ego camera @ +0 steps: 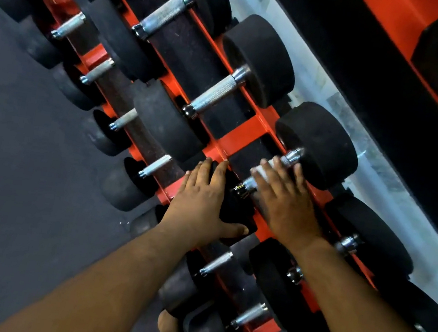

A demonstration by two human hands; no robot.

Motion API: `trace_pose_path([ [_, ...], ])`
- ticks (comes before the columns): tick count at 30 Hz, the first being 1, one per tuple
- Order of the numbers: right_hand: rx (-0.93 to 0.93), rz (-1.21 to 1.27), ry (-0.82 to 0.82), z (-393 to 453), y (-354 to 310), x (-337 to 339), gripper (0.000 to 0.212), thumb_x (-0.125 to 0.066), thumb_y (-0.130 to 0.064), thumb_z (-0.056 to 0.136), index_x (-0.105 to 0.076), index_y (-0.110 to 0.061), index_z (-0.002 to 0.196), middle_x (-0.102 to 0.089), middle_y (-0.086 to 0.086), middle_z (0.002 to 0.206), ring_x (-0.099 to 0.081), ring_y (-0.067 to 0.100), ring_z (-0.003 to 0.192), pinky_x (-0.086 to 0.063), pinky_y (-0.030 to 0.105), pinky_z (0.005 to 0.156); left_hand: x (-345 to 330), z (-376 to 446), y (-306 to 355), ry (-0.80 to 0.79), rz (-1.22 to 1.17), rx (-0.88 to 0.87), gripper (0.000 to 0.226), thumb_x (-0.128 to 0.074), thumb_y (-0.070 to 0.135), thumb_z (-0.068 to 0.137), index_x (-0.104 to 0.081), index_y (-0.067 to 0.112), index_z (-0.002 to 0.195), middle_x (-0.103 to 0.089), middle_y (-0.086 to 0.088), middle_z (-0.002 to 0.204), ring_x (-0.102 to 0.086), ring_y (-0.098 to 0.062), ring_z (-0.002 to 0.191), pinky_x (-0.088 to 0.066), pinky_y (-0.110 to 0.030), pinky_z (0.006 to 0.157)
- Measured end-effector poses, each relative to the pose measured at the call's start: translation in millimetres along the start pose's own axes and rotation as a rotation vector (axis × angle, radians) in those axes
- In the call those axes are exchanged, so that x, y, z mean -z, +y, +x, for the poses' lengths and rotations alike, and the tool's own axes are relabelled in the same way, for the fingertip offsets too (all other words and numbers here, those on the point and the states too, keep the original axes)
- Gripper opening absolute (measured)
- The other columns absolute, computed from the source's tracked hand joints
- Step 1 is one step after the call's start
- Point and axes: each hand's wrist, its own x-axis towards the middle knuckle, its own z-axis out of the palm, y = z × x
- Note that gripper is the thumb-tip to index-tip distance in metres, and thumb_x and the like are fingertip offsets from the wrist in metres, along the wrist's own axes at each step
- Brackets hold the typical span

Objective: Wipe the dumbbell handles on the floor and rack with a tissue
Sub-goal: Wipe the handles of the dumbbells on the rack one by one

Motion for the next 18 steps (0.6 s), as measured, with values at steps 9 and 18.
trace_pose_path([
  [9, -0.085, -0.126, 0.005, 1, -6, -1, 0.054, -0.044, -0.015, 0.096, -0.045, -0.016, 0.15, -0.04, 0.009, 0.158, -0.033, 0.03, 0.148, -0.025, 0.061, 0.117, 3, 0, 2, -0.025, 0.001, 0.019, 0.14, -0.078, 0.073, 0.062, 0.007, 0.023, 0.161, 0.003, -0.011, 0.169, 0.007, -0.024, 0.156, 0.0, -0.043, 0.127],
  [18, 0.232, -0.004, -0.042, -10, -15, 17, 0.044, -0.045, -0.018, 0.092, -0.061, -0.015, 0.132, -0.059, 0.004, 0.142, -0.046, 0.024, 0.14, -0.032, 0.062, 0.113, 8, -3, 3, -0.031, 0.029, 0.014, 0.138, -0.077, 0.072, 0.066, 0.009, 0.021, 0.161, 0.003, -0.013, 0.169, 0.005, -0.025, 0.156, -0.001, -0.042, 0.127],
])
